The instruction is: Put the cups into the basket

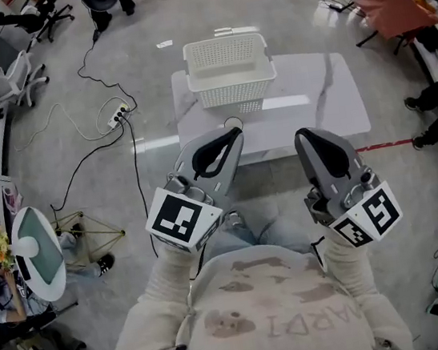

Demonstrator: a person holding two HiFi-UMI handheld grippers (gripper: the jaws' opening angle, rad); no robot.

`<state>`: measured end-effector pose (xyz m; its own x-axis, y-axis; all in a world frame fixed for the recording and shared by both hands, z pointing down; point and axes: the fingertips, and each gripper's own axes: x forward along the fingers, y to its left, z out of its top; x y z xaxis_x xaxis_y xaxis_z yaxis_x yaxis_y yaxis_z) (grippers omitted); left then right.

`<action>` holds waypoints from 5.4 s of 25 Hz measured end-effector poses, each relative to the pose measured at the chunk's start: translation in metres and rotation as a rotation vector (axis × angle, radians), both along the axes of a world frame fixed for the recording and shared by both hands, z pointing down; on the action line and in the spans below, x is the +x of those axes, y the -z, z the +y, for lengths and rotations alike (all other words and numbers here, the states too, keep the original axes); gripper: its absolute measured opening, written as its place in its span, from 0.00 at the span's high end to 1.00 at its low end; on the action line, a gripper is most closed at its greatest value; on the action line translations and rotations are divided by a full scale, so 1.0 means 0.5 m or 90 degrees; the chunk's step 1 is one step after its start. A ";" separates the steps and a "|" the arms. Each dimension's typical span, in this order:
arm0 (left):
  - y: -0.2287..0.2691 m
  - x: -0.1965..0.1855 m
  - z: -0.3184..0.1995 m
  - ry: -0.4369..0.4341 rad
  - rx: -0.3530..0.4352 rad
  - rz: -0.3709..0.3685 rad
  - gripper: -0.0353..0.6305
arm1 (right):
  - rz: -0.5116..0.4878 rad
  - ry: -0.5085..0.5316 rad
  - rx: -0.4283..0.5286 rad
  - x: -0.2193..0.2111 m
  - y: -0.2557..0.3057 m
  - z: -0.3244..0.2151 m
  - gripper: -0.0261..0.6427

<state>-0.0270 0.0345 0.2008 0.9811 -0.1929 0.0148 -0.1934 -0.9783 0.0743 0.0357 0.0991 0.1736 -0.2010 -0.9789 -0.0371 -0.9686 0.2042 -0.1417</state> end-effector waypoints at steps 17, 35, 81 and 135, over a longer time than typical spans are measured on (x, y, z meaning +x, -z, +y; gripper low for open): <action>-0.136 0.206 -0.141 0.120 0.007 -0.097 0.94 | -0.032 0.187 -0.021 0.211 -0.025 -0.245 0.92; -0.535 0.288 -0.255 0.256 -0.121 -0.373 0.94 | -0.070 0.378 -0.088 0.321 -0.179 -0.466 0.92; -1.153 0.291 -0.244 -0.130 -0.039 -0.940 0.89 | -0.142 0.291 -0.202 0.358 -0.501 -0.574 0.92; -0.541 0.399 -0.562 0.089 -0.123 -0.521 0.90 | -0.105 0.247 -0.061 0.388 -0.197 -0.706 0.92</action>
